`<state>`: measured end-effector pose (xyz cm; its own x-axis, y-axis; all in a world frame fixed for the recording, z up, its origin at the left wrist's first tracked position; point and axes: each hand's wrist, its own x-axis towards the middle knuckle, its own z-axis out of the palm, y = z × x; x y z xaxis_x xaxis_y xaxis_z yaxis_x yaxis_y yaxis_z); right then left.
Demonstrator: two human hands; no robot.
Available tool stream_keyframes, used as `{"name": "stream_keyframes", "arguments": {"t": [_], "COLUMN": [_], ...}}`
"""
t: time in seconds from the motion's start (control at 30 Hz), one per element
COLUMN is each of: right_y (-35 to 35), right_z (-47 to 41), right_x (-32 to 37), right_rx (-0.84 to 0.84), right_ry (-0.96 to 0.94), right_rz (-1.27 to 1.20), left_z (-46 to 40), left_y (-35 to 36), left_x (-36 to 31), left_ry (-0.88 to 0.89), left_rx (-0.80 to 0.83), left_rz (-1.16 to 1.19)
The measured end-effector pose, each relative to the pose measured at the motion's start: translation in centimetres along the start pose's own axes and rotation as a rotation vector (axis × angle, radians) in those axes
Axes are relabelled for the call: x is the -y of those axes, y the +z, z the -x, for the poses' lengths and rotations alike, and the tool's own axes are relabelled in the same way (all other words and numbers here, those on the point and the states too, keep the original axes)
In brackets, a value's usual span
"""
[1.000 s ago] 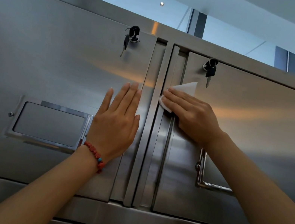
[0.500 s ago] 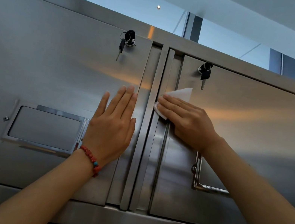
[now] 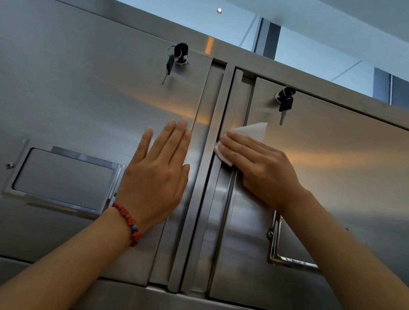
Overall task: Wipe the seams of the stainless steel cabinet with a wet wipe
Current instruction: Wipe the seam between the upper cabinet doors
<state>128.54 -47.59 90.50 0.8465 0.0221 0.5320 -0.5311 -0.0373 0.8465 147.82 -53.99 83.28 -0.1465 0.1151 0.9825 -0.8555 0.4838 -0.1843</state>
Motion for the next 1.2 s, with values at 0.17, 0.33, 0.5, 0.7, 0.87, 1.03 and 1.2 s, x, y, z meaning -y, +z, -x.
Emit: {"name": "stream_keyframes", "arguments": {"t": [0.17, 0.33, 0.5, 0.7, 0.87, 1.03, 1.2], "right_y": [-0.1, 0.4, 0.2, 0.3, 0.3, 0.2, 0.6], "right_z": [-0.8, -0.1, -0.3, -0.9, -0.5, -1.4, -0.4], "right_x": [-0.7, 0.4, 0.1, -0.2, 0.1, -0.1, 0.7], "right_rx": [-0.024, -0.051, -0.058, -0.069, -0.064, -0.072, -0.087], "right_ry": [0.009, 0.064, 0.047, 0.097, 0.08, 0.131, 0.13], "right_rz": [0.014, 0.005, -0.011, 0.019, -0.002, 0.013, -0.008], "left_z": [-0.1, 0.0, 0.0, 0.0, 0.0, 0.0, 0.0], "left_y": [0.0, -0.1, 0.0, 0.0, -0.1, -0.1, -0.2], "left_x": [-0.1, -0.1, 0.0, -0.1, -0.1, -0.1, -0.1], "left_ry": [0.005, 0.005, 0.003, 0.0, -0.002, 0.001, 0.001], "left_rx": [-0.01, -0.008, -0.011, -0.004, -0.003, -0.011, -0.019], "left_rz": [-0.002, -0.003, -0.01, -0.016, -0.019, -0.019, -0.017]}}
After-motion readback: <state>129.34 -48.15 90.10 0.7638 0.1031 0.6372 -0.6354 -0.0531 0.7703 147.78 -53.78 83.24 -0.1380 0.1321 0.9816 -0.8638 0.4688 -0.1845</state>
